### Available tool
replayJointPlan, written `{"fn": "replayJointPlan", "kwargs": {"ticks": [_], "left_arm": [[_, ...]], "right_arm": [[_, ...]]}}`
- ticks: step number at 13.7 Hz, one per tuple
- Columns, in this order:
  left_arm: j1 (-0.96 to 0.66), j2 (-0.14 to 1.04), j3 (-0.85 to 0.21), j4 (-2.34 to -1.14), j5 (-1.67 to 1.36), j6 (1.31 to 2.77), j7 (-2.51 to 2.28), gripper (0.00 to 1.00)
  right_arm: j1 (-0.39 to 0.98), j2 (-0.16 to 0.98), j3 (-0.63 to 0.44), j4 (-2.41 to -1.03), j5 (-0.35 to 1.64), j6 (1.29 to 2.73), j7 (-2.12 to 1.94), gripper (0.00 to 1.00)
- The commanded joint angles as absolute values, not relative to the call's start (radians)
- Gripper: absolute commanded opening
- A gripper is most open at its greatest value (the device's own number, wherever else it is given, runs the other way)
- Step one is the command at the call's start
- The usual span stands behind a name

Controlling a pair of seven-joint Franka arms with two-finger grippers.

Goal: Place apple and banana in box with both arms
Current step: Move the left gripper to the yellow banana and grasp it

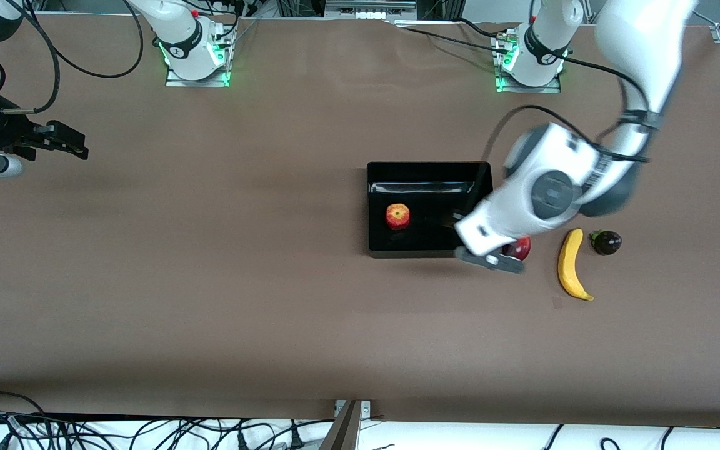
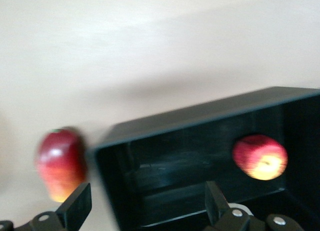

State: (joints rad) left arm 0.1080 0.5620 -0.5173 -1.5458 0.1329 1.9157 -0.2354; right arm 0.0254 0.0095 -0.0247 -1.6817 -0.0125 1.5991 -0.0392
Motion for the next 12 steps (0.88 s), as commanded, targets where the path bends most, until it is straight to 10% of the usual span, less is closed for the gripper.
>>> {"fn": "replayJointPlan", "kwargs": {"ticks": [1, 12], "left_arm": [[0.175, 0.541, -0.515, -1.577, 0.127, 1.901, -0.172, 1.0], [0.362, 0.739, -0.462, -1.578, 0.359, 2.075, -0.008, 1.0]], "right_arm": [[0.029, 0.011, -0.029, -1.678, -0.012, 1.603, -0.028, 1.0], [0.031, 0.009, -0.029, -1.678, -0.012, 1.614, -0.029, 1.0]]}}
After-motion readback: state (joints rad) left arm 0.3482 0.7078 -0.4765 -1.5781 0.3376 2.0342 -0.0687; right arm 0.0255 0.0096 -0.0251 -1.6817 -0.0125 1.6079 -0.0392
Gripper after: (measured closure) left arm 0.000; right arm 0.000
